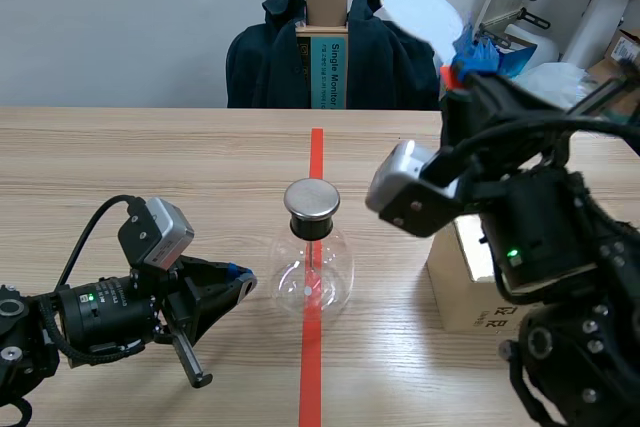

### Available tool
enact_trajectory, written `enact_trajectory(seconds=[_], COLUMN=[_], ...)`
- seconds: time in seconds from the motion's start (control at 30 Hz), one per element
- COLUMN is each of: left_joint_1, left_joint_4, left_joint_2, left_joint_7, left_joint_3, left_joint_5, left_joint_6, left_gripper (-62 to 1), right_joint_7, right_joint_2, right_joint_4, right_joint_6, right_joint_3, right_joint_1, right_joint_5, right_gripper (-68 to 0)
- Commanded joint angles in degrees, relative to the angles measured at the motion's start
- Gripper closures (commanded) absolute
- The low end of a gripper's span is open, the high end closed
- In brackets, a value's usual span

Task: Do the electroscope experiment.
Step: 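Bring the plate to the electroscope and point at the metal foil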

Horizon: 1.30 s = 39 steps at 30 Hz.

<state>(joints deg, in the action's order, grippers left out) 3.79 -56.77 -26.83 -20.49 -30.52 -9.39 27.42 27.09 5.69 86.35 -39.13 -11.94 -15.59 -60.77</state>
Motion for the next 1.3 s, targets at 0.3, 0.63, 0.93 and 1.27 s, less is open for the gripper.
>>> enact_trajectory(seconds=[0.3,0.63,0.93,1.27], left_joint_1=[0.20,0.20,0.20,0.20], left_joint_4=[-1.33,-1.33,-1.33,-1.33], left_joint_2=[0.13,0.13,0.13,0.13], left_joint_7=[-1.14,-1.14,-1.14,-1.14], left_joint_3=[0.22,0.22,0.22,0.22], left_joint_5=[-0.35,-0.35,-0.35,-0.35], left_joint_6=[0.09,0.09,0.09,0.09], left_gripper=[-3.0,-3.0,-3.0,-3.0], right_joint_7=[0.85,-2.91,-4.98,-2.10], right_joint_2=[0.28,0.31,0.31,0.33], right_joint_4=[-10.14,-14.32,-14.32,-14.32], right_joint_6=[-5.73,-5.73,-5.73,-5.73], right_joint_3=[-4.59,-4.63,-4.63,-4.63], right_joint_1=[0.50,0.48,0.35,0.35], right_joint_5=[-3.04,-4.61,-4.66,-5.29], right_gripper=[-0.7,-0.7,-0.7,-0.7])
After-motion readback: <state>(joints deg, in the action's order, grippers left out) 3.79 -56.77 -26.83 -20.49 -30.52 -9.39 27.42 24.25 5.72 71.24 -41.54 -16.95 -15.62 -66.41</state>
